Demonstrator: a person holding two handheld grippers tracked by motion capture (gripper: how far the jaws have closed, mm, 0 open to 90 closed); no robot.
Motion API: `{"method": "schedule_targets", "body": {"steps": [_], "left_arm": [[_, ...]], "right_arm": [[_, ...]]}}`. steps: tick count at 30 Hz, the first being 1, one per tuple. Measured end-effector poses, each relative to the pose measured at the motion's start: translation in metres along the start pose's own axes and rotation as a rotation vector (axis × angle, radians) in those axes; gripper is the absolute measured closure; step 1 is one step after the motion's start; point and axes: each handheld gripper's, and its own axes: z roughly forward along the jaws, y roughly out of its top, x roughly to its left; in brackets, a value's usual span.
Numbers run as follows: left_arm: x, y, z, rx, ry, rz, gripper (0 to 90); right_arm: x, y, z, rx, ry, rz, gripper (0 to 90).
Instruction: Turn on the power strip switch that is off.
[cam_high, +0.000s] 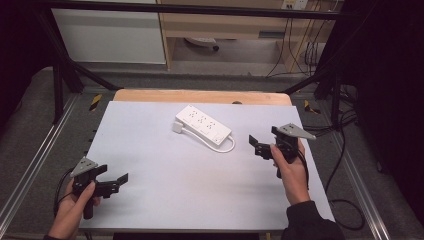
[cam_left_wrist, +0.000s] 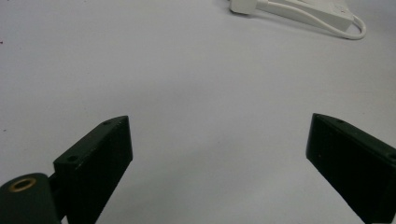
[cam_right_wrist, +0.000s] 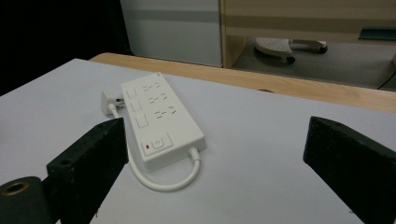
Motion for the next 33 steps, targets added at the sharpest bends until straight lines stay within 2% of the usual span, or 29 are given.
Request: {"method": "schedule_targets", "body": {"steps": [4,9,17,21,26,29,33], "left_arm": [[0.000,-0.001,-0.002,-0.004,0.002,-0.006,7.3],[0.001,-0.002,-0.004,-0.002,-0.002,-0.017,7.4],[0.001,-0.002,-0.004,-0.004,0.002,-0.021,7.4],[0.000,-0.002,-0.003,-0.004,0.002,-0.016,7.4],[0.000,-0.001,-0.003,-0.006,0.005,-0.013,7.4],[0.001,-0.001,-0.003,-0.006,0.006,-0.012,7.4],[0.000,-0.001,-0.002,-0.003,0.008,-0.006,7.4]], "right_arm": [[-0.006,-0.014,-0.012,-0.011,-0.019,-0.012,6.8],[-0.013,-0.032,-0.023,-0.010,-0.037,-0.002,6.9],[-0.021,-0.063,-0.033,0.032,-0.051,0.008,6.9],[-0.022,-0.075,-0.034,0.069,-0.049,0.009,6.8],[-0.019,-0.086,-0.033,0.149,-0.053,-0.021,6.1],[-0.017,-0.092,-0.028,0.197,-0.042,-0.031,5.7],[-0.015,-0.097,-0.019,0.261,-0.051,-0.039,5.4]]}}
